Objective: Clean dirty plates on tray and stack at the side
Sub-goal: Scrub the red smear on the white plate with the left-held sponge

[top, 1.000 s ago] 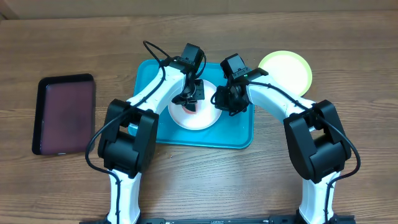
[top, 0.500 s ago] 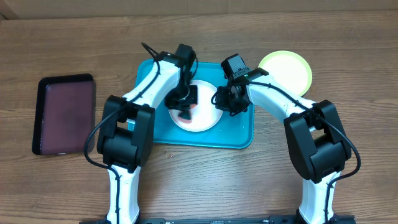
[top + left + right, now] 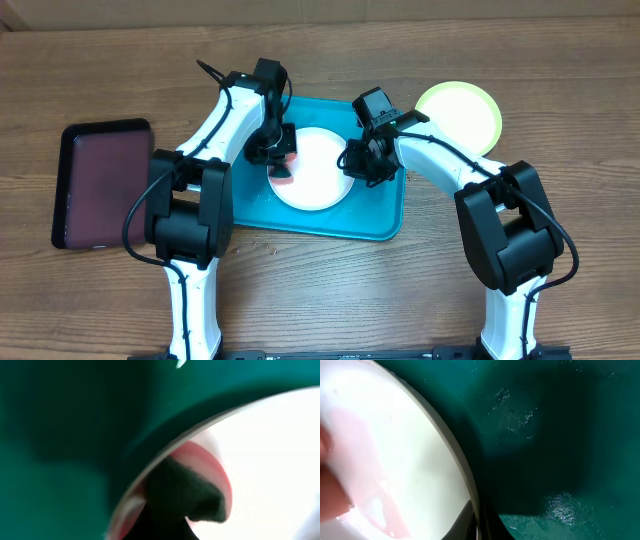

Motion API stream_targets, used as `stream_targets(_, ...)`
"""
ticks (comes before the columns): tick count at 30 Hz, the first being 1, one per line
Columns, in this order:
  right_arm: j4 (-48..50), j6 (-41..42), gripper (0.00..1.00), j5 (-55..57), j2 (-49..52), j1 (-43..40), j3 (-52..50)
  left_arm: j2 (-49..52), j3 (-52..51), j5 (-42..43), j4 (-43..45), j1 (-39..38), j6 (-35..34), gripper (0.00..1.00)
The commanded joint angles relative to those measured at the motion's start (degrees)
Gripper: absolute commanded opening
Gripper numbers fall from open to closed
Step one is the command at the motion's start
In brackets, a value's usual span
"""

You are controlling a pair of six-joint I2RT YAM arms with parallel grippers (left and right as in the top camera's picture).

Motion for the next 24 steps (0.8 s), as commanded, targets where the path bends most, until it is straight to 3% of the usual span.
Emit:
stream_targets(1, -0.5, 0.0, 0.05, 3.2, 0.9, -0.5, -1.7, 1.2, 0.0, 6.1, 2.0, -1.9, -0.9, 0.05)
stream_targets(9, -0.7, -0.1, 0.06, 3.2, 0.9, -0.5, -1.7, 2.7, -0.2, 5.4, 4.0, -7.4, -1.7, 0.04)
stream_targets(18, -0.9, -0.1, 0.05, 3.2, 0.9, -0.5, -1.7, 5.0, -0.2, 6.2, -0.5, -10.5, 0.8, 0.04)
stream_targets(20, -0.9, -0.1, 0.05, 3.2, 0.9, -0.5, -1.7, 5.0, -0.2, 3.6, -2.2, -10.5, 0.9, 0.04)
stream_targets(24, -0.9, -0.1, 0.05, 3.2, 0.9, -0.5, -1.7, 4.8, 0.0, -9.2, -6.4, -9.7, 0.0, 0.04)
